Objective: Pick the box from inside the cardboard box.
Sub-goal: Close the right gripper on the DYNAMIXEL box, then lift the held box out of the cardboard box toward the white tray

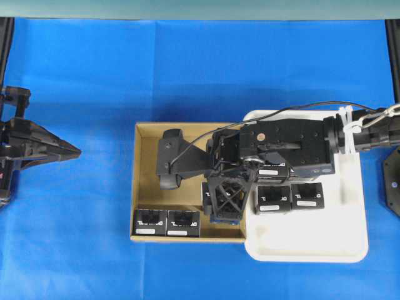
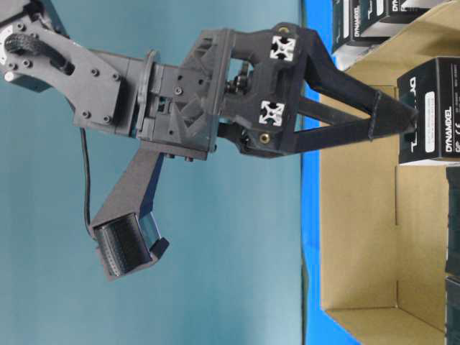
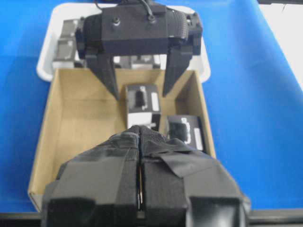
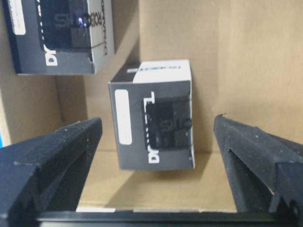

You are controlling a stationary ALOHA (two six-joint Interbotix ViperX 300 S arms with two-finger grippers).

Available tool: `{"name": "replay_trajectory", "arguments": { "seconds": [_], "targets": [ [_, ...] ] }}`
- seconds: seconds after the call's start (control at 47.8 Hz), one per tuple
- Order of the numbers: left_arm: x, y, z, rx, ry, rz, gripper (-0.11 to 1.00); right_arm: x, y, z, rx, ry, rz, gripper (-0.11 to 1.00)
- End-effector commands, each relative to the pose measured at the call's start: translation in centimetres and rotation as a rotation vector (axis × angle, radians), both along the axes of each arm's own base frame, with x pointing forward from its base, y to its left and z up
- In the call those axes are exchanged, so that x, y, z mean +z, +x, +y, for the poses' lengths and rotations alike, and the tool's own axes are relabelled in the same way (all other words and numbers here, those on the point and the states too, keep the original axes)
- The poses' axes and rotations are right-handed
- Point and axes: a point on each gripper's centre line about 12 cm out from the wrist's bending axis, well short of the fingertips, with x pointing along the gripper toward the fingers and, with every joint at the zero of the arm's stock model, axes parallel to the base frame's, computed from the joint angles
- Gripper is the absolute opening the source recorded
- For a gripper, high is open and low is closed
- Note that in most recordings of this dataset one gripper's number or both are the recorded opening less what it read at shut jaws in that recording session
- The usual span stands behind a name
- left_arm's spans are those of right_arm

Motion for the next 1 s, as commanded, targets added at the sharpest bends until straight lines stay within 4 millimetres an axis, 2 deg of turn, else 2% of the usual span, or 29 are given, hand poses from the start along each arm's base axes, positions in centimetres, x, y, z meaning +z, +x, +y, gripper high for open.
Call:
{"name": "replay_trajectory", "arguments": {
  "seconds": [0.0,0.355,0.732,0.983],
  "targets": [
    [0.9,0.3,0.0,-0.001,0.001,-0.022,-0.07,0.1,-0.1,0.2,0.008,-0.003,-0.011,1.0],
    [0.9,0.3,0.0,-0.001,-0.001,-0.02,-0.07,-1.4,-0.4,0.8,0.034,-0.006,-0.01,1.0],
    [0.7,0.4,0.0,0.0,0.001,-0.011,-0.07,-4.2,-0.5,1.1,0.033,-0.013,-0.018,1.0],
    [0.4,0.7,0.0,0.002,0.0,0.003,-0.07,-4.9,-1.0,1.0,0.045,-0.018,0.006,1.0]
  ]
}}
